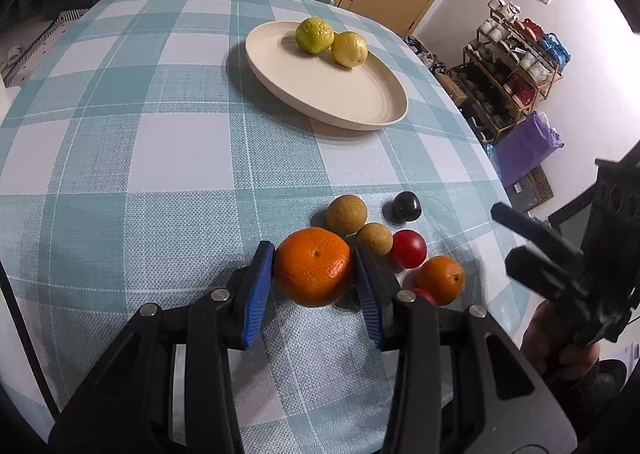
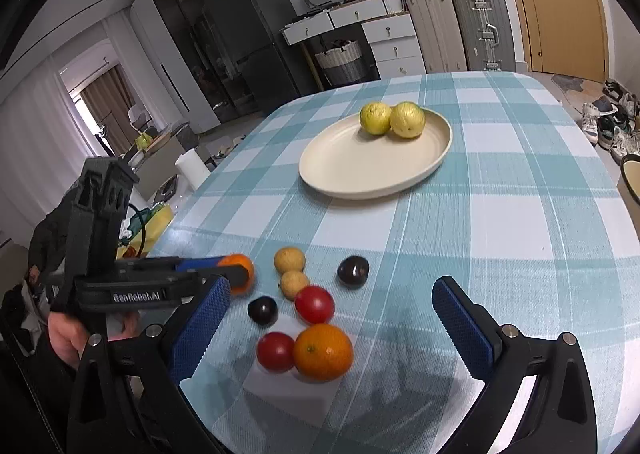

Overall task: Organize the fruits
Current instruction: 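Grasp the large orange with the left tool while the right tool grasps a small tangerine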

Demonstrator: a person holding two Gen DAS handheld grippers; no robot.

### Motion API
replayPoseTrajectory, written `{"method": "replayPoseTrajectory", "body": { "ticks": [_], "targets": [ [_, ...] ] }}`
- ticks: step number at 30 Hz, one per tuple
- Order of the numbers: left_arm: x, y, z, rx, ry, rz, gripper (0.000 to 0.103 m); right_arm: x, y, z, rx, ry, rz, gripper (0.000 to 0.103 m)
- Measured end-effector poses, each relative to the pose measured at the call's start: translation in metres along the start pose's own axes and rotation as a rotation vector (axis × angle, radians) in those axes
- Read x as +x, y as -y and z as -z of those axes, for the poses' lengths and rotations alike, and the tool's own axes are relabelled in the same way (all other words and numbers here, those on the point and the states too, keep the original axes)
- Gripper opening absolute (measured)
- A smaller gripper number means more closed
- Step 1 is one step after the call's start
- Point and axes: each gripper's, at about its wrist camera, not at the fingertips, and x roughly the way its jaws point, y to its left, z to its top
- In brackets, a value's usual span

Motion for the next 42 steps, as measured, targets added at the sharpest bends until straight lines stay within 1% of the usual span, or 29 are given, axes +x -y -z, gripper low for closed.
{"method": "replayPoseTrajectory", "body": {
  "ticks": [5, 10, 18, 23, 25, 28, 30, 32, 33, 35, 39, 42],
  "targets": [
    [-0.001, -0.001, 0.0, -0.002, 0.0, 0.004, 0.037, 0.001, 0.004, 0.009, 0.02, -0.013, 0.0, 0.103],
    [-0.003, -0.002, 0.001, -0.007, 0.0, 0.006, 0.037, 0.005, 0.008, 0.017, 0.063, -0.032, -0.029, 0.103],
    [-0.004, -0.005, 0.002, -0.012, 0.002, 0.005, 0.037, 0.013, 0.005, 0.03, 0.075, -0.059, -0.041, 0.103],
    [-0.004, -0.005, 0.003, -0.013, 0.0, 0.007, 0.037, 0.014, 0.005, 0.032, 0.09, -0.055, -0.063, 0.102],
    [-0.004, -0.005, 0.003, -0.012, 0.0, 0.008, 0.037, 0.015, 0.005, 0.033, 0.096, -0.052, -0.074, 0.1],
    [-0.005, -0.005, 0.004, -0.011, -0.002, 0.008, 0.037, 0.016, 0.006, 0.034, 0.116, -0.055, -0.1, 0.094],
    [-0.004, -0.005, 0.005, -0.013, -0.003, 0.007, 0.037, 0.018, 0.006, 0.035, 0.129, -0.066, -0.115, 0.083],
    [-0.004, -0.004, 0.006, -0.012, -0.003, 0.009, 0.037, 0.021, 0.007, 0.036, 0.145, -0.084, -0.131, 0.075],
    [-0.004, -0.004, 0.006, -0.012, -0.004, 0.008, 0.037, 0.022, 0.007, 0.036, 0.15, -0.089, -0.135, 0.073],
    [-0.003, -0.004, 0.006, -0.013, -0.005, 0.008, 0.037, 0.022, 0.007, 0.037, 0.15, -0.087, -0.128, 0.071],
    [-0.003, -0.004, 0.007, -0.016, -0.007, 0.011, 0.037, 0.022, 0.008, 0.037, 0.169, -0.088, -0.125, 0.057],
    [-0.002, -0.004, 0.007, -0.018, -0.011, 0.014, 0.037, 0.024, 0.011, 0.038, 0.184, -0.094, -0.12, 0.049]
  ]
}}
